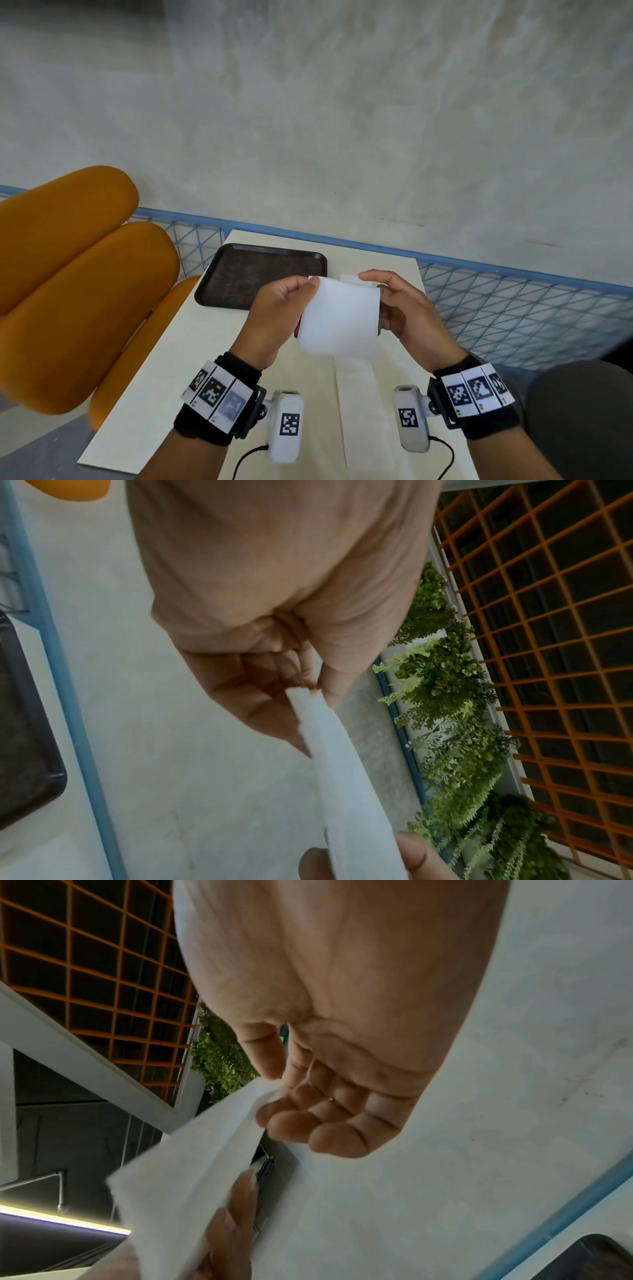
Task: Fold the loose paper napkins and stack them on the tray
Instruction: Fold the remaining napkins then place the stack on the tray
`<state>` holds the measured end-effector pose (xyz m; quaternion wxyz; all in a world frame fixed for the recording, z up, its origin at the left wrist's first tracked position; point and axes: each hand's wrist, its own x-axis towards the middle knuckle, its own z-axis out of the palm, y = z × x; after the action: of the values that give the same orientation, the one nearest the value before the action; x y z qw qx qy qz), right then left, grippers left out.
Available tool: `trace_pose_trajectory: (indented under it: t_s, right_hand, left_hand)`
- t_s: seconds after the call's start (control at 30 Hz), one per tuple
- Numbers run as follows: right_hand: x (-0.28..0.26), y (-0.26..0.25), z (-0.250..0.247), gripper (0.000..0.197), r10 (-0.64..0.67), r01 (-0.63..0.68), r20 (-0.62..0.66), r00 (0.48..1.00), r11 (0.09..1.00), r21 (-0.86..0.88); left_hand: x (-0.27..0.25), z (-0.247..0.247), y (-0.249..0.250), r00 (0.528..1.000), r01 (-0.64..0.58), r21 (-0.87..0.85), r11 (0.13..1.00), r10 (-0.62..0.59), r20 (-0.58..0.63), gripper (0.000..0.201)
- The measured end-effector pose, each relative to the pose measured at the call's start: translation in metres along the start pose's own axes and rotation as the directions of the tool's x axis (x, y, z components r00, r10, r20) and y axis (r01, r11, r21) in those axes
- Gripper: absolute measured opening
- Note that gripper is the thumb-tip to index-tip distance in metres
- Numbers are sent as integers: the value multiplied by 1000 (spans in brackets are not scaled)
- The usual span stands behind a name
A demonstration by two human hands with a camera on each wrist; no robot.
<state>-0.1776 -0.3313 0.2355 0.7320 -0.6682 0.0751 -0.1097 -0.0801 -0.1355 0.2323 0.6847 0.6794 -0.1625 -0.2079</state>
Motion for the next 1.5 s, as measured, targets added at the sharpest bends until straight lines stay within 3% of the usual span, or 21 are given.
trace_pose_trajectory:
  t_s: [0.1, 0.27, 0.33, 0.5, 0.73, 0.97, 1.23, 1.37, 1.5]
  right_hand:
    - [-1, -3, 0, 38, 17, -17, 15, 1000, 1000, -14]
    - [-1, -11, 11, 13, -101, 105, 30, 994, 901, -420]
    - [2, -10, 13, 14, -120, 114, 18, 993, 866, -487]
    - [6, -7, 18, 25, -139, 115, -10, 990, 858, -500]
    - [5, -13, 21, 10, -171, 182, 69, 983, 842, -508]
    - [13, -9, 24, 15, -243, 249, 93, 966, 761, -599]
    - [18, -7, 20, 21, -251, 245, 79, 965, 751, -613]
    - [20, -8, 16, 23, -260, 254, 81, 962, 749, -612]
    - [20, -7, 19, 21, -255, 269, 111, 961, 757, -595]
  left_hand:
    - [0, 1, -3, 999, -41, 55, 998, 42, -18, 29]
    - [-2, 3, -5, 995, -94, 149, 984, 96, -11, 39]
    - [-4, 3, -4, 996, -91, 145, 985, 93, -2, 41]
    - [-7, 3, 1, 993, -108, 44, 993, 106, 41, 15]
    - [-7, -1, 2, 992, -119, 11, 993, 119, 39, 15]
    - [-7, 1, 1, 980, -189, 71, 979, 183, 83, 21]
    - [-2, -2, 0, 963, -269, 169, 948, 257, 85, 45]
    - [2, -4, 3, 969, -240, 77, 968, 234, 84, 15]
    - [4, -4, 2, 969, -217, 68, 974, 207, 132, 14]
